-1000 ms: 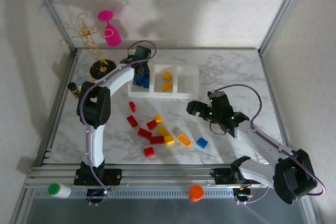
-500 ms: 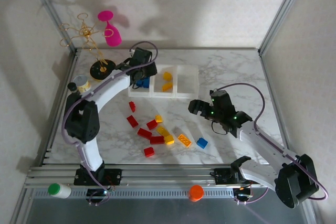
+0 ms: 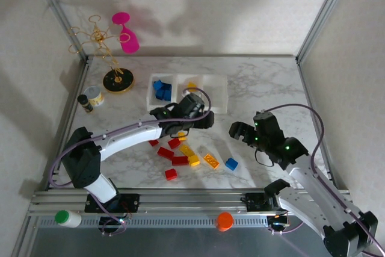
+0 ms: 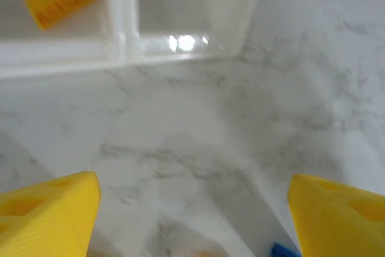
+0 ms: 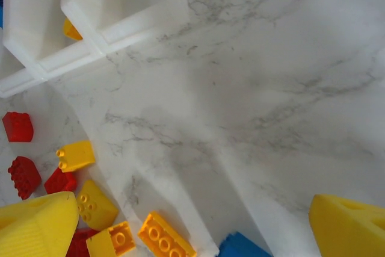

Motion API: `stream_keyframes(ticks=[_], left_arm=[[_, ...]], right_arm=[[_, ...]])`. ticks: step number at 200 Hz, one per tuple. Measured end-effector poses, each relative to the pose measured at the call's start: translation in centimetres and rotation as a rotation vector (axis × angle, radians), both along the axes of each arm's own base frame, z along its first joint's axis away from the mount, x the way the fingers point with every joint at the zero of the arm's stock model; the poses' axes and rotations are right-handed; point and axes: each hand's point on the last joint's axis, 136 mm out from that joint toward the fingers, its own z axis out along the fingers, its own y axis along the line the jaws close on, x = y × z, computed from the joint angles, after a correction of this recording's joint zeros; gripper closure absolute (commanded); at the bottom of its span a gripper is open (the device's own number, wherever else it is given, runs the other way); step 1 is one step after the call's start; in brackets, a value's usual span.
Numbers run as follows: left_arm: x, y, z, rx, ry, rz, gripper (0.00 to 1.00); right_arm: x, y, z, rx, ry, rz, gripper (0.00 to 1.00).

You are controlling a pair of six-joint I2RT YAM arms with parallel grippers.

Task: Sort the legos into containers by color
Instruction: Pick up the lego from the middle-left of the table.

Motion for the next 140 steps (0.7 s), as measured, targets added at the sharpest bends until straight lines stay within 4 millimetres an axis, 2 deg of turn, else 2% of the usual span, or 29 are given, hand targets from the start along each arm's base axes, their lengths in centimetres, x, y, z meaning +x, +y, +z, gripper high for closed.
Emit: stream_keyframes(ticks=[32,56,113,140], left_arm=[[-4.3,-3.2,-0.4,-0.001,0.01,-0.115,0.16],[-6.2,-4.7,-1.1,0.009,0.016,-0.168,0.14],[-9.2,-8.1,-6.6,0.105,0.088,-0.265,0.14],[-10.4,-10.3,-8.1,0.123,0.098,-0.312,0.15]], right_arm=[[-2.2,-1.6,-0.1,0.008,0.042,-0.057,0.01],[-3.5,-2.6,-0.3,0.016,0.069,-0.097,0.01],[-5.7,-4.6,-0.7,0.019,0.11,-0.185,0.01],[-6.2,-5.0,-0.7,0.03,0.112,-0.208,0.01]])
